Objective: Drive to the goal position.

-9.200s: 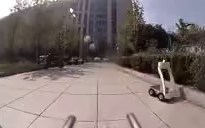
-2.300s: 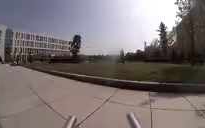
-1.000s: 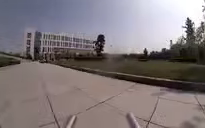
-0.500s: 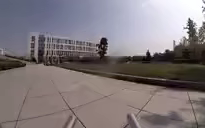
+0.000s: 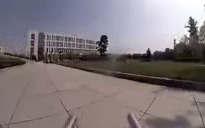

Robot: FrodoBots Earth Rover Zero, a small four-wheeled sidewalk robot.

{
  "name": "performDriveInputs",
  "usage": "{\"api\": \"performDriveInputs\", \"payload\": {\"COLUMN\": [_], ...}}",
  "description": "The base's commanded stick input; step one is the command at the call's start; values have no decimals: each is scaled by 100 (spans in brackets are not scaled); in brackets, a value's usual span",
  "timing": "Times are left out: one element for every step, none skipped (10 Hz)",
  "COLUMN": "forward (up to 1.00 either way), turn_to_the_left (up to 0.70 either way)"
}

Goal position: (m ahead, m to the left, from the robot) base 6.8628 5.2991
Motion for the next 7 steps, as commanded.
{"api": "performDriveInputs", "payload": {"forward": [70, 70, 70, 70, 70, 70, 70], "turn_to_the_left": [0, 0, 0, 23, 35, 35, 35]}}
